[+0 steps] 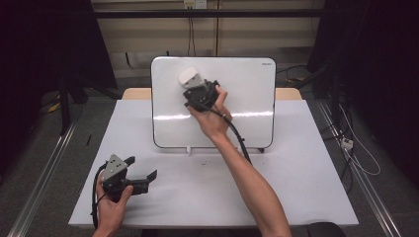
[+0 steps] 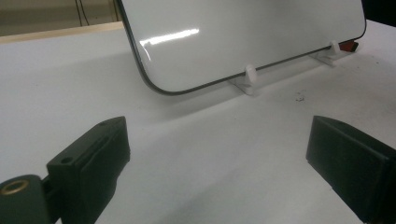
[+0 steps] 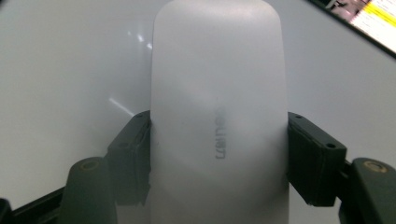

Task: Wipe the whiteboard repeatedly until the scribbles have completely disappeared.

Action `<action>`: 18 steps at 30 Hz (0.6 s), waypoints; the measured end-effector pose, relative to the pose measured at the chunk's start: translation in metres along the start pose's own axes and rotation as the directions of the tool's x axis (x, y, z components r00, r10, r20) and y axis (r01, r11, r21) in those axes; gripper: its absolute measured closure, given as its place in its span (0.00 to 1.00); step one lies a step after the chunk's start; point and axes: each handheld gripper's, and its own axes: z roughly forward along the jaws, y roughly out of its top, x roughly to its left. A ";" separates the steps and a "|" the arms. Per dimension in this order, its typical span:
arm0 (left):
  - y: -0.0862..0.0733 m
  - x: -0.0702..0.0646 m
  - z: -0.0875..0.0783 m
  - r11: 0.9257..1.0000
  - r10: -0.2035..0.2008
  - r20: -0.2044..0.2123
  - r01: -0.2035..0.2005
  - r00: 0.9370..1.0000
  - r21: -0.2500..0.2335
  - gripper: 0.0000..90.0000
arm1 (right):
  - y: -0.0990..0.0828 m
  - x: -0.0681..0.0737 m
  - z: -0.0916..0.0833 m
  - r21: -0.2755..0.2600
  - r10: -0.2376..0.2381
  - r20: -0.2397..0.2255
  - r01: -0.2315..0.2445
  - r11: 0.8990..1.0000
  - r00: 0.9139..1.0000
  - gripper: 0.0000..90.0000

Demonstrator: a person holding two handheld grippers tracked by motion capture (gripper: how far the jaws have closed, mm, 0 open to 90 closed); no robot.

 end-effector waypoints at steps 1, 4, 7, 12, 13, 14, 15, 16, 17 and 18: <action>0.000 0.000 0.000 1.000 0.000 -0.002 0.000 1.000 -0.001 0.06 | -0.003 -0.011 -0.001 -0.001 0.029 0.013 -0.029 1.000 0.999 0.35; 0.000 0.000 0.000 1.000 0.000 0.000 0.000 1.000 0.004 0.06 | -0.015 -0.046 -0.007 -0.002 0.108 0.064 -0.108 0.994 0.992 0.35; 0.001 0.000 0.001 1.000 0.012 0.001 -0.012 1.000 0.013 0.06 | -0.030 -0.071 -0.014 -0.011 0.171 0.097 -0.170 0.985 0.981 0.35; 0.001 -0.001 0.003 1.000 0.010 -0.002 -0.010 1.000 0.016 0.06 | -0.038 -0.073 -0.018 -0.023 0.177 0.123 -0.175 0.984 0.977 0.35; 0.001 -0.001 0.003 1.000 0.010 -0.002 -0.010 1.000 0.013 0.06 | -0.038 -0.071 -0.017 -0.022 0.184 0.113 -0.182 0.983 0.977 0.35; 0.001 -0.001 0.003 1.000 0.016 -0.002 -0.016 1.000 0.018 0.06 | -0.038 -0.066 -0.016 -0.018 0.173 0.111 -0.172 0.985 0.979 0.35; 0.001 -0.001 0.004 1.000 0.016 -0.001 -0.015 1.000 0.018 0.06 | -0.038 -0.061 -0.015 -0.020 0.165 0.105 -0.164 0.986 0.981 0.35; 0.001 -0.001 0.004 1.000 0.016 0.000 -0.016 1.000 0.018 0.06 | -0.037 -0.053 -0.014 -0.022 0.149 0.101 -0.148 0.989 0.984 0.35; 0.001 -0.001 0.004 1.000 0.017 0.000 -0.017 1.000 0.018 0.06 | -0.036 -0.045 -0.013 -0.025 0.128 0.092 -0.126 0.992 0.987 0.35; 0.001 -0.001 0.004 1.000 0.017 0.001 -0.017 1.000 0.019 0.06 | -0.035 -0.037 -0.012 -0.026 0.111 0.083 -0.109 0.994 0.990 0.35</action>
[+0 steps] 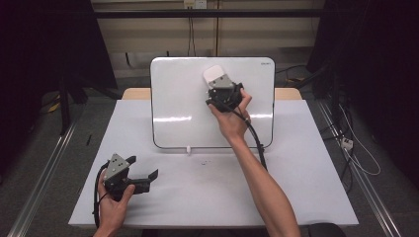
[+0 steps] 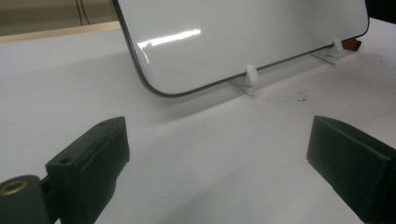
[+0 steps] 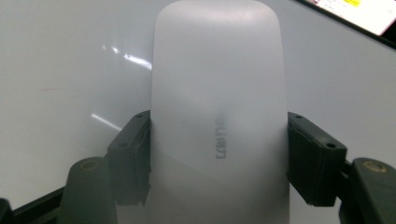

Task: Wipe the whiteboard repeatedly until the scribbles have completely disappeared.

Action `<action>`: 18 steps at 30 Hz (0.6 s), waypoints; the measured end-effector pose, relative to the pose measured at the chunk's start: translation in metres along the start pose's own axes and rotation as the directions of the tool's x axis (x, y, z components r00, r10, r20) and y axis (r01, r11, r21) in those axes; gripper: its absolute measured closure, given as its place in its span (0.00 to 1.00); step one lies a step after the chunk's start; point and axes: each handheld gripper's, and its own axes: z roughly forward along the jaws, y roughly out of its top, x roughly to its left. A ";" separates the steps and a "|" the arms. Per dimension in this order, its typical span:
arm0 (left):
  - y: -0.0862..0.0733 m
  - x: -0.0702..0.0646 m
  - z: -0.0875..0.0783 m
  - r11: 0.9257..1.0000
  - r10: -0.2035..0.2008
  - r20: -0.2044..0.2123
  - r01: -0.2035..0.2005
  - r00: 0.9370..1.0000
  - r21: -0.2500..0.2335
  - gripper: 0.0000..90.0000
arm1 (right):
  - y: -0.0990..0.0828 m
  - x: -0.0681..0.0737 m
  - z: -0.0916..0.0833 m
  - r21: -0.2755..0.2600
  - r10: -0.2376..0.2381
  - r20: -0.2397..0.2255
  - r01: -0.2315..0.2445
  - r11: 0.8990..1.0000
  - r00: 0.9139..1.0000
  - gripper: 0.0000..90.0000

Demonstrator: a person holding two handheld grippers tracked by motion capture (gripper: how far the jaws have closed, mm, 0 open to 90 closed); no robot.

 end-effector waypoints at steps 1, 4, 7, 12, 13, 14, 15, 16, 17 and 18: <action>0.000 0.000 0.000 1.000 0.001 0.000 -0.001 1.000 -0.001 0.06 | 0.000 0.009 0.000 -0.005 -0.019 -0.009 0.019 1.000 1.000 0.35; 0.000 0.000 0.000 1.000 -0.002 0.000 0.002 1.000 -0.007 0.06 | 0.002 0.039 0.001 -0.014 -0.084 -0.039 0.083 0.996 0.996 0.35; 0.000 0.000 0.000 1.000 0.001 0.001 -0.001 1.000 -0.004 0.06 | 0.003 0.072 0.002 -0.021 -0.175 -0.077 0.174 0.985 0.982 0.35; 0.000 -0.001 -0.002 1.000 0.004 0.000 -0.004 1.000 -0.010 0.06 | 0.006 0.113 0.002 -0.047 -0.232 -0.121 0.228 0.973 0.965 0.35; 0.000 0.000 -0.002 1.000 0.003 -0.001 -0.003 1.000 -0.011 0.06 | 0.007 0.118 0.002 -0.049 -0.237 -0.122 0.232 0.971 0.964 0.35; 0.000 0.000 -0.002 1.000 0.000 -0.001 0.000 1.000 -0.012 0.06 | 0.009 0.120 0.002 -0.051 -0.237 -0.126 0.233 0.971 0.963 0.35; 0.000 0.000 -0.002 1.000 -0.001 0.000 0.001 1.000 -0.013 0.06 | 0.010 0.121 0.003 -0.046 -0.233 -0.125 0.229 0.972 0.964 0.35; 0.000 0.000 -0.002 1.000 -0.003 0.001 0.003 1.000 -0.015 0.06 | 0.012 0.121 0.005 -0.045 -0.229 -0.131 0.225 0.973 0.965 0.35; 0.000 0.001 -0.002 1.000 -0.003 0.002 0.003 1.000 -0.015 0.06 | 0.014 0.120 0.006 -0.043 -0.225 -0.134 0.221 0.974 0.965 0.35; 0.000 0.001 -0.002 1.000 -0.003 0.004 0.003 1.000 -0.013 0.06 | 0.018 0.118 0.006 -0.044 -0.222 -0.137 0.218 0.975 0.965 0.35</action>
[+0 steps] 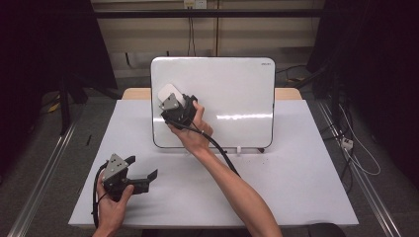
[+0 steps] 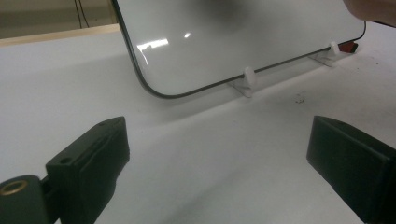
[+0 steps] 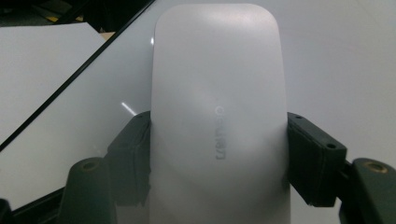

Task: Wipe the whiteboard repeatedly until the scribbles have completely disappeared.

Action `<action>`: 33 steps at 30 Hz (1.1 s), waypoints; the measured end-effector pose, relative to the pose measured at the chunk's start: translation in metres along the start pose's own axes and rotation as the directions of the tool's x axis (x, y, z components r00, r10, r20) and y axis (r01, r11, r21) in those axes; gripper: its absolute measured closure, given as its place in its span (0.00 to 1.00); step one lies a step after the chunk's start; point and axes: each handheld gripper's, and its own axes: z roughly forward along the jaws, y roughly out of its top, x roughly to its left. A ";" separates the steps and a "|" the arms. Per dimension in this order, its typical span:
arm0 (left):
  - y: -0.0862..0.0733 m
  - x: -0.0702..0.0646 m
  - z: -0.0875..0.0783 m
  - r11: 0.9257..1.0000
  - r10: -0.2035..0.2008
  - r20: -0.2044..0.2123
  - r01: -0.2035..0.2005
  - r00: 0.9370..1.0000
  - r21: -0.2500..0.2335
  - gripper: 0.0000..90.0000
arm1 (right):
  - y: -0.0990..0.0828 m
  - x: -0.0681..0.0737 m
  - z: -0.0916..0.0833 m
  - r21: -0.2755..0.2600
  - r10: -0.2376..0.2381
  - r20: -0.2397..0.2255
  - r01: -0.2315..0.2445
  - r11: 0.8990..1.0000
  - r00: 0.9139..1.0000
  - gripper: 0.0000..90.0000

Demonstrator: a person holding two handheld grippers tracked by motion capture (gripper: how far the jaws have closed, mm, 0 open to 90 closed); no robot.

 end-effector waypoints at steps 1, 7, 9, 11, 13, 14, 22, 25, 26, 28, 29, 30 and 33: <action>0.000 0.000 0.000 1.000 -0.002 0.001 0.002 1.000 0.000 0.06 | 0.002 -0.001 0.000 -0.003 0.000 0.005 0.001 1.000 1.000 0.35; -0.001 0.000 0.000 1.000 -0.002 0.007 0.002 1.000 -0.001 0.06 | 0.017 -0.013 0.008 0.000 0.024 0.016 -0.024 1.000 1.000 0.35; -0.001 0.000 0.000 1.000 -0.002 0.008 0.002 1.000 -0.001 0.06 | 0.020 -0.017 0.009 0.003 0.036 0.020 -0.036 0.999 0.999 0.35; -0.001 -0.001 0.000 1.000 -0.002 0.009 0.002 1.000 -0.002 0.06 | 0.021 -0.019 0.010 0.012 0.051 0.022 -0.051 0.999 0.998 0.35; -0.001 -0.001 -0.001 1.000 -0.003 0.007 0.003 1.000 -0.004 0.06 | 0.021 -0.022 0.009 0.008 0.073 0.038 -0.074 0.997 0.997 0.35; -0.001 -0.001 -0.001 1.000 -0.004 0.006 0.004 1.000 -0.003 0.06 | 0.021 -0.024 0.009 0.008 0.089 0.044 -0.090 0.996 0.995 0.35; -0.001 0.000 -0.003 1.000 -0.003 0.005 0.003 1.000 -0.008 0.06 | 0.010 -0.054 0.003 0.009 0.167 0.094 -0.169 0.986 0.981 0.35; -0.001 0.001 -0.003 1.000 -0.004 0.002 0.004 1.000 -0.006 0.06 | 0.000 -0.071 -0.002 0.007 0.200 0.119 -0.202 0.979 0.973 0.35; -0.001 0.001 -0.003 1.000 -0.010 -0.001 0.010 1.000 -0.011 0.06 | -0.004 -0.077 -0.004 0.008 0.214 0.125 -0.216 0.976 0.969 0.35; -0.001 0.001 -0.002 1.000 -0.006 -0.002 0.006 1.000 -0.003 0.06 | -0.012 -0.090 -0.009 0.009 0.233 0.141 -0.237 0.971 0.962 0.35; -0.001 0.001 -0.002 1.000 -0.003 0.001 0.003 1.000 0.001 0.06 | -0.017 -0.097 -0.011 0.010 0.249 0.147 -0.253 0.967 0.957 0.35; -0.001 0.000 -0.002 1.000 -0.003 0.002 0.003 1.000 0.000 0.06 | -0.022 -0.104 -0.014 0.010 0.256 0.159 -0.261 0.965 0.953 0.35; -0.001 -0.001 -0.001 1.000 -0.003 0.003 0.003 1.000 0.001 0.06 | -0.038 -0.122 -0.022 0.008 0.286 0.183 -0.292 0.956 0.941 0.35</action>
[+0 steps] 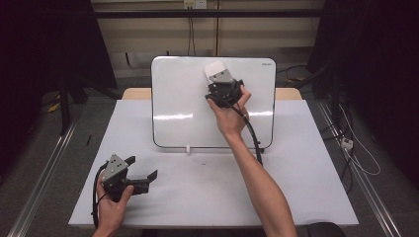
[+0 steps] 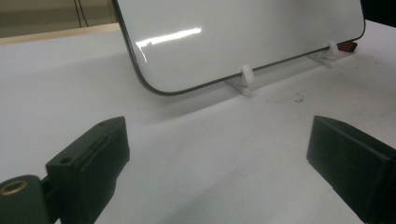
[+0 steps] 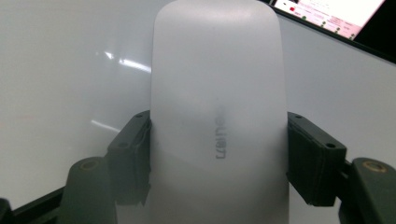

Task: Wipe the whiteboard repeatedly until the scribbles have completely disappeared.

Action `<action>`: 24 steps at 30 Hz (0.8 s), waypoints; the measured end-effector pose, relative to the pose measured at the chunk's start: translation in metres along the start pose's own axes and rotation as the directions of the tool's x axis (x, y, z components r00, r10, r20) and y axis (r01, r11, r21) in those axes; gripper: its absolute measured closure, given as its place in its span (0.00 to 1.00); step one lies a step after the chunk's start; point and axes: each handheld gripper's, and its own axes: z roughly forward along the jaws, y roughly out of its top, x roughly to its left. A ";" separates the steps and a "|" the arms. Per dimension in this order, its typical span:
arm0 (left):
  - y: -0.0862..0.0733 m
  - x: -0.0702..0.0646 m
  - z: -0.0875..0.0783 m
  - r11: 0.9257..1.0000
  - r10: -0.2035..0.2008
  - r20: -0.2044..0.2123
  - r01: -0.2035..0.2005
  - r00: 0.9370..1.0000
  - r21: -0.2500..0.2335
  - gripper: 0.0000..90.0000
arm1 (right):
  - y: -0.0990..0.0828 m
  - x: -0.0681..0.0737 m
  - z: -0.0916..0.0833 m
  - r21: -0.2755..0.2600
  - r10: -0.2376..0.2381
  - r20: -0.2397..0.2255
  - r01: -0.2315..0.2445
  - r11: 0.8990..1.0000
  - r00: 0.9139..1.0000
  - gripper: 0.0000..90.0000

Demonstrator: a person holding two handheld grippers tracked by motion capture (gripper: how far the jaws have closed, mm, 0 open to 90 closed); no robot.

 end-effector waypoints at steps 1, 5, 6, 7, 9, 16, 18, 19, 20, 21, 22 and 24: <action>0.000 0.000 0.000 1.000 0.001 0.000 -0.001 1.000 0.001 0.06 | -0.004 -0.008 -0.001 0.002 0.016 0.007 -0.016 1.000 1.000 0.35; 0.000 0.001 0.000 1.000 0.003 -0.005 -0.003 1.000 0.002 0.06 | -0.016 -0.036 -0.007 0.011 0.066 0.041 -0.067 0.998 0.997 0.35; 0.000 0.001 0.000 1.000 0.004 -0.006 -0.004 1.000 0.003 0.06 | -0.019 -0.041 -0.008 0.010 0.074 0.042 -0.074 0.997 0.996 0.35; 0.000 0.001 0.000 1.000 0.006 -0.007 -0.006 1.000 0.004 0.06 | -0.020 -0.043 -0.009 0.011 0.080 0.037 -0.080 0.997 0.996 0.35; 0.000 0.002 0.000 1.000 0.004 -0.007 -0.004 1.000 0.004 0.06 | -0.020 -0.040 -0.011 0.007 0.077 0.049 -0.078 0.997 0.996 0.35; 0.001 0.002 0.002 1.000 0.006 -0.002 -0.006 1.000 0.009 0.06 | -0.012 -0.016 -0.006 -0.003 0.067 0.024 -0.067 0.998 0.997 0.35; 0.001 0.001 0.002 1.000 0.003 0.000 -0.003 1.000 0.005 0.06 | -0.007 -0.005 -0.003 -0.014 0.051 0.007 -0.051 0.999 0.999 0.35; 0.001 0.001 0.002 1.000 0.005 0.001 -0.005 1.000 0.002 0.06 | -0.004 0.001 -0.002 -0.019 0.041 -0.003 -0.041 0.999 0.999 0.35; 0.001 0.001 0.002 1.000 0.004 0.001 -0.004 1.000 0.001 0.06 | -0.001 0.007 0.000 -0.025 0.033 -0.010 -0.033 0.999 0.999 0.35; 0.001 0.001 0.001 1.000 0.000 0.001 0.000 1.000 -0.003 0.06 | 0.002 0.014 0.001 -0.031 0.019 -0.015 -0.019 0.999 1.000 0.35; 0.001 0.001 0.001 1.000 -0.001 0.001 0.001 1.000 -0.002 0.06 | 0.006 0.020 0.003 -0.034 0.006 -0.018 -0.007 0.999 1.000 0.35; 0.001 0.002 0.000 1.000 -0.001 -0.001 0.001 1.000 -0.003 0.06 | 0.013 0.031 0.006 -0.041 -0.011 -0.029 0.010 0.999 1.000 0.35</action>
